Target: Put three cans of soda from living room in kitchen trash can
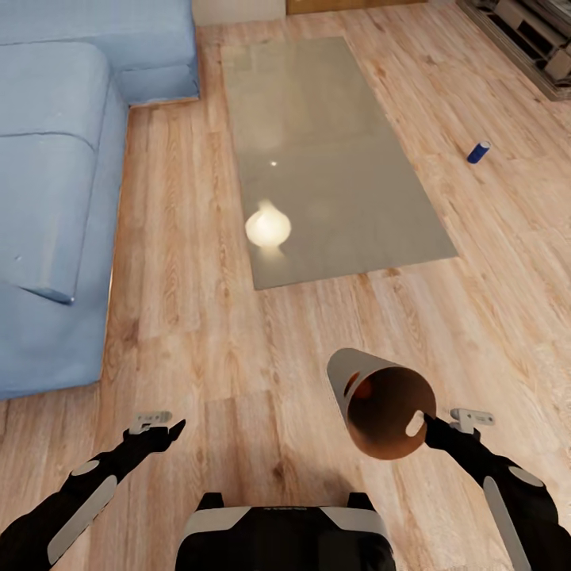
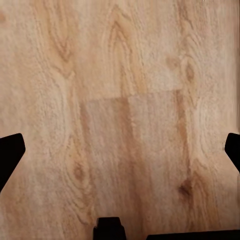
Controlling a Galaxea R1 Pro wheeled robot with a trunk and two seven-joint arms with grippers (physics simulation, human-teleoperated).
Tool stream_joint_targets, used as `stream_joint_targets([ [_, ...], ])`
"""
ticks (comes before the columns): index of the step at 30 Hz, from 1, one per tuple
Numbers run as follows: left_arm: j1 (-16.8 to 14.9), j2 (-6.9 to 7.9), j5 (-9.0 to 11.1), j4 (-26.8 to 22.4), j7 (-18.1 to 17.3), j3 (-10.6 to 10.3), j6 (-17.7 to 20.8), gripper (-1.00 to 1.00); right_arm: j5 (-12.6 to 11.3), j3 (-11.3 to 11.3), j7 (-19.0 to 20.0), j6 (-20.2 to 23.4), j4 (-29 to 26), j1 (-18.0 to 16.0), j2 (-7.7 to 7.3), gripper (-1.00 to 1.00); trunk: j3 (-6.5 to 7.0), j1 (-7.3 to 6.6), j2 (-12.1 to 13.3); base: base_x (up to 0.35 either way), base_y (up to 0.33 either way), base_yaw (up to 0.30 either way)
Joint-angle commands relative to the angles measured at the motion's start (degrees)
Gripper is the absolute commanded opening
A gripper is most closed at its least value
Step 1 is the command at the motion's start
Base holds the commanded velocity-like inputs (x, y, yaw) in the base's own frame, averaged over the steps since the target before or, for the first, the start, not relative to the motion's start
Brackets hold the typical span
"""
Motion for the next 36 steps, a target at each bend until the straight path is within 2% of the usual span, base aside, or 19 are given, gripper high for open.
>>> stream_joint_targets([
  [1,0.0,0.0,0.0,0.0,0.04,-0.01,0.0,1.0,-0.99,-0.46,0.46,0.11,-0.02,-0.01,0.07,-1.0,0.24,-0.23,0.41,0.0,0.0,-0.22],
  [7,0.0,0.0,-0.07,0.01,0.17,-0.01,0.0,1.0,-1.02,-2.01,0.41,0.0,0.42,-0.01,0.38,-1.0,1.65,-1.55,2.82,0.0,0.0,-0.22],
  [18,0.0,-0.01,-0.08,0.01,0.19,-0.01,0.0,1.0,-1.03,-2.63,0.37,-0.29,1.82,-0.01,0.44,-1.0,4.24,-3.96,7.23,0.0,0.0,-0.218],
  [26,0.0,-0.02,-0.08,0.08,0.19,-0.01,0.0,1.0,-1.03,-2.67,0.34,-6.7,3.35,1.58,0.38,-1.0,6.23,-5.72,10.44,0.0,0.0,-0.189],
  [36,0.0,-0.07,-0.2,1.02,0.19,-0.01,-0.01,1.0,-1.07,-2.59,0.41,-7.64,4.44,2.26,0.65,-1.0,8.82,-7.91,14.45,0.0,0.0,-0.148],
])
